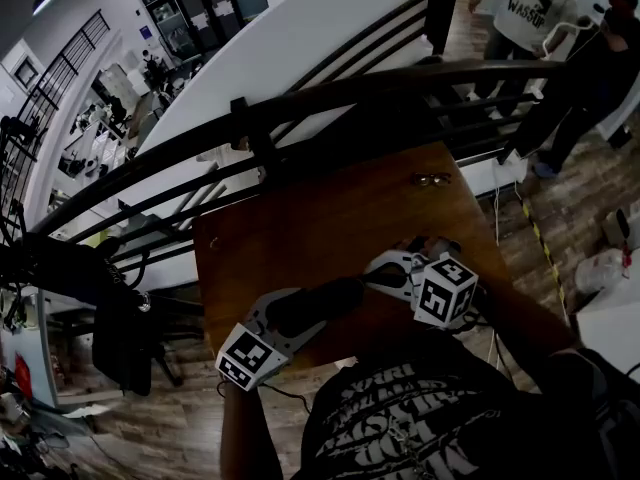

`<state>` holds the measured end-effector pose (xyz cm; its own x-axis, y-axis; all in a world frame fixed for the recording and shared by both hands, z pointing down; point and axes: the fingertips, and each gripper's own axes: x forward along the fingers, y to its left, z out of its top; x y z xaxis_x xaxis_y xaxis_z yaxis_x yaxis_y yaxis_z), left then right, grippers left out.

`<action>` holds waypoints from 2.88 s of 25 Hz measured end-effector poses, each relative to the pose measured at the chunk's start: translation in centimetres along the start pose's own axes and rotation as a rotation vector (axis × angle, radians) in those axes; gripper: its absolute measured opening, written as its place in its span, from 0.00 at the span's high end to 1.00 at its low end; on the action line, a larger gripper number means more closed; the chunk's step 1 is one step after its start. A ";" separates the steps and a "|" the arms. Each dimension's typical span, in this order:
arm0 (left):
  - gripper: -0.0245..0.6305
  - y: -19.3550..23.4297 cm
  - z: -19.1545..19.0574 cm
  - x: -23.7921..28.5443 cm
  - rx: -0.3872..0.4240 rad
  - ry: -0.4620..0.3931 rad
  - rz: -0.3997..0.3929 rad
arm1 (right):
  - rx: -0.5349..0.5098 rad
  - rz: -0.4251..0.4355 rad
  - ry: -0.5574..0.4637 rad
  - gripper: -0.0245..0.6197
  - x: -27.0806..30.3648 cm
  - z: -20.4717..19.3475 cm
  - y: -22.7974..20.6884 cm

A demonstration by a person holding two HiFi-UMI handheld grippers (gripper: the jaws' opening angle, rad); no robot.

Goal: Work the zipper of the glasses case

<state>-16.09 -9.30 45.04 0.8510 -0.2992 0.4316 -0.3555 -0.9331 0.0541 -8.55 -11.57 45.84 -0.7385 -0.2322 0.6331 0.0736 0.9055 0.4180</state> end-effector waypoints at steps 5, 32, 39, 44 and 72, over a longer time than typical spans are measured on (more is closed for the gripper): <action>0.55 0.3 -1.2 0.8 -0.028 -0.009 0.000 | 0.056 0.037 0.033 0.96 0.9 -2.3 1.5; 0.55 2.9 -17.1 23.0 -0.348 0.236 0.204 | 0.615 -0.179 0.137 0.96 -2.0 -17.4 0.4; 0.55 4.8 -18.0 21.2 -0.380 0.262 0.265 | 0.678 -0.152 0.095 0.96 -3.0 -17.3 -0.4; 0.54 7.4 -12.2 16.2 -0.420 0.079 0.412 | 0.733 -0.149 0.015 0.96 -2.8 -16.0 -1.8; 0.95 10.4 -4.2 0.7 -0.437 -0.213 0.863 | 0.970 -0.555 -0.189 0.96 1.5 -8.4 -3.8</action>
<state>-20.76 -18.36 49.71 0.2700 -0.9114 0.3106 -0.9611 -0.2357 0.1438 -4.31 -18.39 50.72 -0.6025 -0.7045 0.3751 -0.7857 0.6062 -0.1235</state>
